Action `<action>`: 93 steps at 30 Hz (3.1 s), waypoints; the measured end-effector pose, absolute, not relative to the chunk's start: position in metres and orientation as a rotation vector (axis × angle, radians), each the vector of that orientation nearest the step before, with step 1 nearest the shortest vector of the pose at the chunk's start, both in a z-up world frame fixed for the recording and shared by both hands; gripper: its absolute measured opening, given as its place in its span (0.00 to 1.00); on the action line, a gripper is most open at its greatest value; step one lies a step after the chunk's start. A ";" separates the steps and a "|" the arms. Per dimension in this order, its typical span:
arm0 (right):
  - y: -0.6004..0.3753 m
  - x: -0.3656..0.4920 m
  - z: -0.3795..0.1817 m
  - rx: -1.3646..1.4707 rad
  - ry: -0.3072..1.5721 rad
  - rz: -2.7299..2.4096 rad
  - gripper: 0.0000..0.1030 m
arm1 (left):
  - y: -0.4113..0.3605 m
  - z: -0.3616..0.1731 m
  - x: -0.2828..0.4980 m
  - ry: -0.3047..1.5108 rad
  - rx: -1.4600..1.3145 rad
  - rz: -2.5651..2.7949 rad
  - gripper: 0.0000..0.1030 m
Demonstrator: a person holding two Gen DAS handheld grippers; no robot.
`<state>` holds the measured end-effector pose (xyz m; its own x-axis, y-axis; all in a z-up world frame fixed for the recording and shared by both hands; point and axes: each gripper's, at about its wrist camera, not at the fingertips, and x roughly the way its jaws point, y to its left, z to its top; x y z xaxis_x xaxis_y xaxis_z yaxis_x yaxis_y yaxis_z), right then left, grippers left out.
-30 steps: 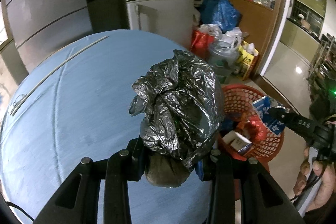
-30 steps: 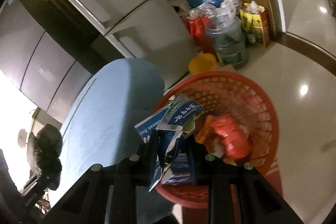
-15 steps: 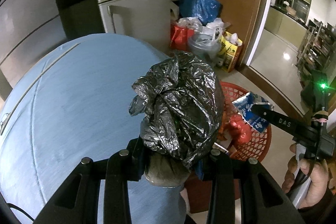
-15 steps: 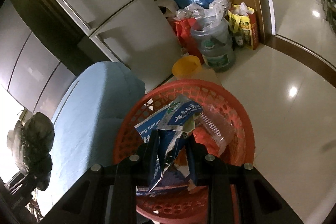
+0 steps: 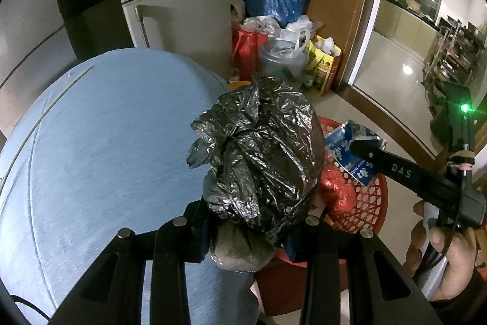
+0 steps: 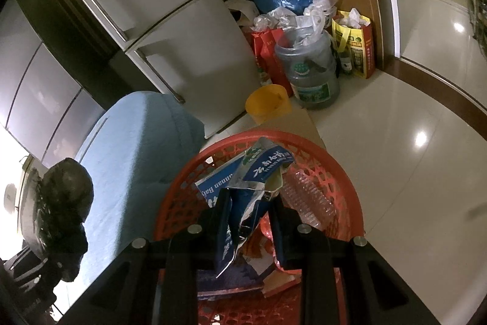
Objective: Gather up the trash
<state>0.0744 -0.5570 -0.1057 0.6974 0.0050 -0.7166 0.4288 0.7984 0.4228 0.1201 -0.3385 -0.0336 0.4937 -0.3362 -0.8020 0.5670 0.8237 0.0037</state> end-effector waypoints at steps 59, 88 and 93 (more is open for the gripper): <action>-0.553 0.007 -0.002 0.613 0.520 -0.352 0.79 | -0.408 -0.074 0.137 1.024 0.337 -0.657 0.70; -0.384 -0.005 -0.035 0.330 0.721 -0.265 1.00 | -0.174 0.016 0.067 0.677 0.126 -0.317 0.96; -0.354 -0.016 -0.037 0.259 0.714 -0.264 1.00 | -0.154 0.010 0.048 0.696 0.086 -0.302 0.96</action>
